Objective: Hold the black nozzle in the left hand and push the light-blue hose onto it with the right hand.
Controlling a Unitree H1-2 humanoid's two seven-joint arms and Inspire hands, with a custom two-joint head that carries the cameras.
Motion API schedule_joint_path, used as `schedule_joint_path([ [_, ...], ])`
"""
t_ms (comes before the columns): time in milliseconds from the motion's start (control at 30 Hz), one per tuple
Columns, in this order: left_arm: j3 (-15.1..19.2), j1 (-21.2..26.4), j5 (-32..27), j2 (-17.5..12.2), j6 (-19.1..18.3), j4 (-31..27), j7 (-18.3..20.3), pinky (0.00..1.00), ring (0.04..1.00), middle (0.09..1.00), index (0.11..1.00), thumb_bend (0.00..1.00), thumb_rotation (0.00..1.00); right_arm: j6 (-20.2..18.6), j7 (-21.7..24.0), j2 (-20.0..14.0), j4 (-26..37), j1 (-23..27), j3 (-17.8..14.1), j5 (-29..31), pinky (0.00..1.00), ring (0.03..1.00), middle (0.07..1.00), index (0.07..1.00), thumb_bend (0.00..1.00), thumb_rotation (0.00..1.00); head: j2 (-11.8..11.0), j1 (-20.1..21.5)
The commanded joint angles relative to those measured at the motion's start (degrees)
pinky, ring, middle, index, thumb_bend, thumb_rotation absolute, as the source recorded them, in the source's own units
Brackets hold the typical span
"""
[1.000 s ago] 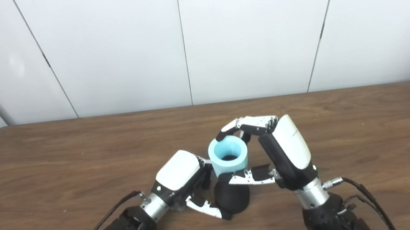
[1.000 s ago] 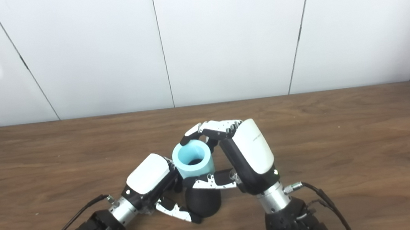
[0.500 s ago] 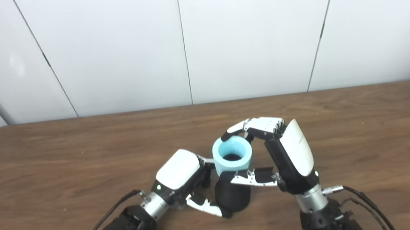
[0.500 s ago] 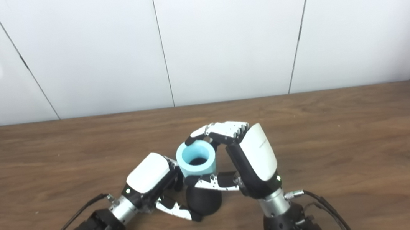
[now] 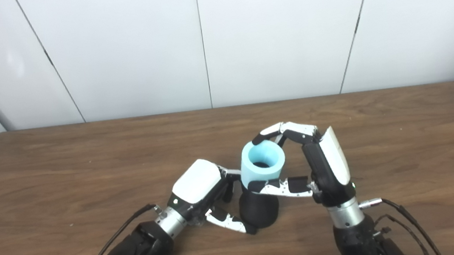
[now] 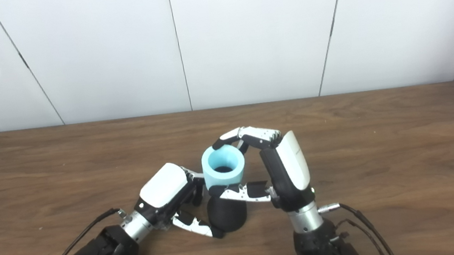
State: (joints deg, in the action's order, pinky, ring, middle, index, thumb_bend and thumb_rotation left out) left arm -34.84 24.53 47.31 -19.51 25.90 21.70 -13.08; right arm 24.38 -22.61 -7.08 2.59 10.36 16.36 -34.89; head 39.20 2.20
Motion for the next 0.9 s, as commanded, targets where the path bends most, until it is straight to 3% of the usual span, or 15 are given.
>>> schedule_joint_path([
  [0, -3.3, -5.9, 0.9, 1.8, 0.9, 2.9, 1.7, 0.12, 0.173, 0.471, 0.480, 0.53, 0.00, -2.7, 3.7, -0.3, 1.1, -0.3, -0.8, 0.1, 0.32, 0.404, 0.483, 0.522, 0.52, 0.00, 0.0, 0.1],
  [367, -3.1, -6.0, 1.3, 1.8, 0.7, 2.8, 1.8, 0.12, 0.170, 0.471, 0.480, 0.53, 0.00, -8.5, 11.4, 0.1, 6.5, 0.0, -1.4, -2.2, 0.31, 0.396, 0.476, 0.529, 0.52, 0.00, 0.1, 0.0],
  [867, -2.7, -6.3, 1.1, 1.8, 0.3, 2.0, 3.1, 0.12, 0.174, 0.471, 0.480, 0.53, 0.00, -5.4, 9.2, -0.7, 6.1, 0.4, -0.8, -10.0, 0.30, 0.398, 0.465, 0.508, 0.52, 0.00, 0.4, 0.0],
])
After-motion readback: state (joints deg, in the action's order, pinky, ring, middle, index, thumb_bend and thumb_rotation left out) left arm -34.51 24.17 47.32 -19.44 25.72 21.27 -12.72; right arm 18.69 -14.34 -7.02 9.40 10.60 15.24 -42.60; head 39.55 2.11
